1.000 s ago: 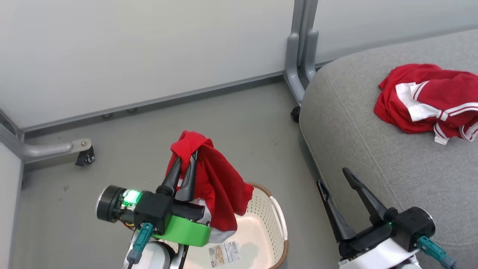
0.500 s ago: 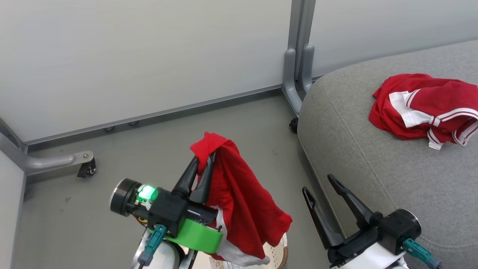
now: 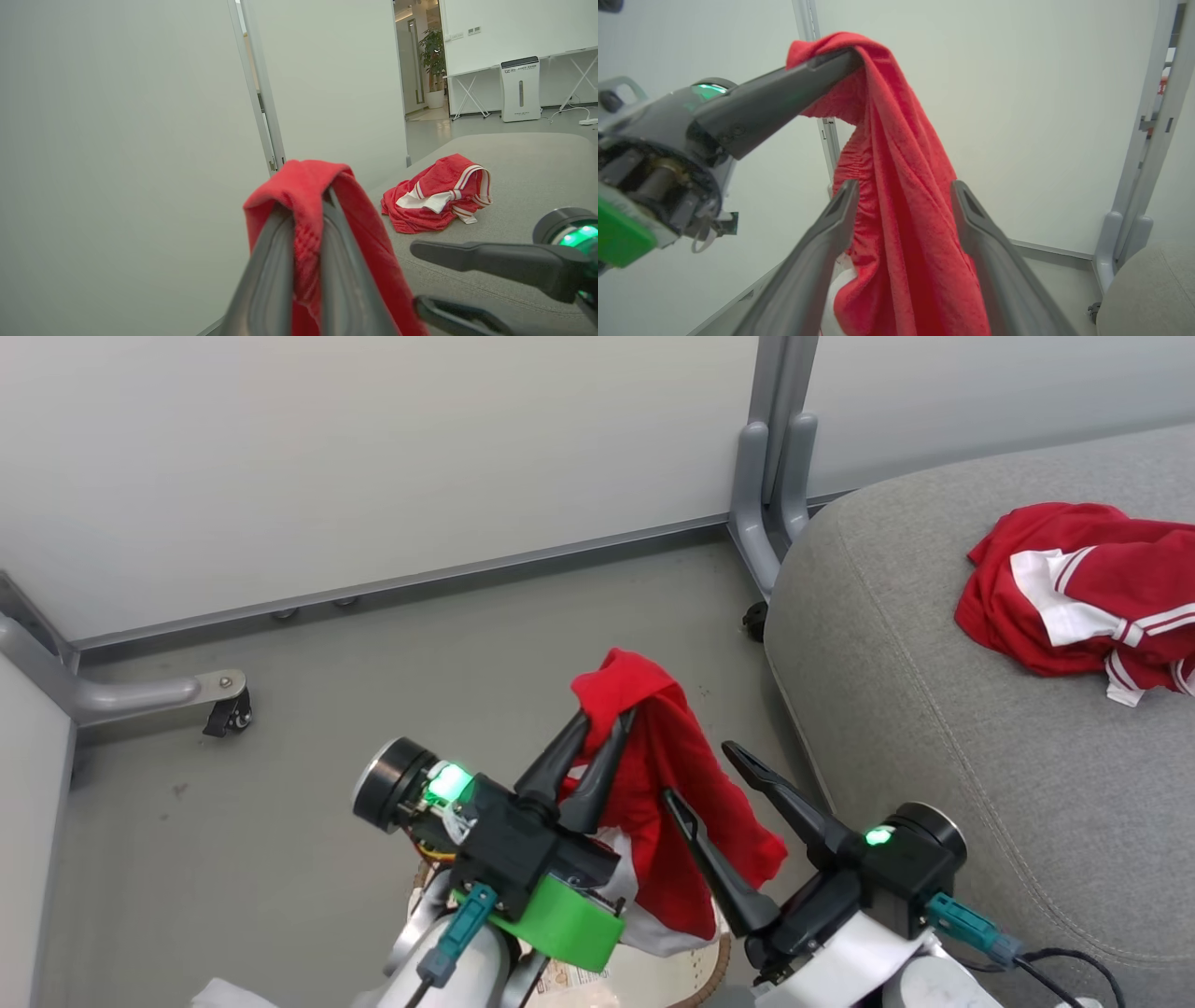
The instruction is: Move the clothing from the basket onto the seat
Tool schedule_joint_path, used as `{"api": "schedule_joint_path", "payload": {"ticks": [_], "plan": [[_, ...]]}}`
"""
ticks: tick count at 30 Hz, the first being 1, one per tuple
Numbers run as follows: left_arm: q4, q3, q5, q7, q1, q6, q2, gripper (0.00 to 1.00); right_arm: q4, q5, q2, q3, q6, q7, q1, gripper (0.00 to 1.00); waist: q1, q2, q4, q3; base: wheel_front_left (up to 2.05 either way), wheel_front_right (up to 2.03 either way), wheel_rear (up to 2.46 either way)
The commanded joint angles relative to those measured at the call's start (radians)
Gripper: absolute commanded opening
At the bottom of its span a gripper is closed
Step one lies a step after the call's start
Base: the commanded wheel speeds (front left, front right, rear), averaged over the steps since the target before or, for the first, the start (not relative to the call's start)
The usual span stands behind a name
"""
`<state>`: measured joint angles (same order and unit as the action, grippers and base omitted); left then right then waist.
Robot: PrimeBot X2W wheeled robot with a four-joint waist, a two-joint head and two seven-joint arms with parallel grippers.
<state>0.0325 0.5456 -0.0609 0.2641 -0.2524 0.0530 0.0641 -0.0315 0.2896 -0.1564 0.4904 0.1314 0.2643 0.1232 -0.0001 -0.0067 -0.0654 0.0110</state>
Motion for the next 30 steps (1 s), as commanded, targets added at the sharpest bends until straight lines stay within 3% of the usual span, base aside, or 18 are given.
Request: {"api": "schedule_joint_path", "payload": {"ticks": [1,21,23,30], "plan": [[-0.003,0.01,0.003,0.0,-0.022,0.008,-0.004,0.0,0.014,-0.006,-0.004,0.008,-0.001,0.0,0.016,1.0,0.0001,0.0067,0.006,0.006,0.0,0.0,0.0],[-0.061,0.1,0.002,0.0,-0.077,0.011,-0.011,0.0,0.199,-0.02,-0.008,-0.007,-0.001,0.0,0.059,1.0,0.0001,0.0067,0.035,0.035,0.0,0.0,0.0],[-0.06,0.102,0.002,0.0,-0.079,0.012,-0.011,0.0,0.195,-0.01,-0.002,-0.007,-0.001,0.0,0.059,0.0,0.0001,0.0067,0.036,0.037,0.0,0.0,0.0],[-0.044,0.097,-0.001,0.0,-0.079,0.004,-0.006,0.0,0.186,0.004,-0.013,0.008,-0.001,0.0,0.055,0.0,0.0001,0.0067,0.038,0.043,0.0,0.0,0.0]]}}
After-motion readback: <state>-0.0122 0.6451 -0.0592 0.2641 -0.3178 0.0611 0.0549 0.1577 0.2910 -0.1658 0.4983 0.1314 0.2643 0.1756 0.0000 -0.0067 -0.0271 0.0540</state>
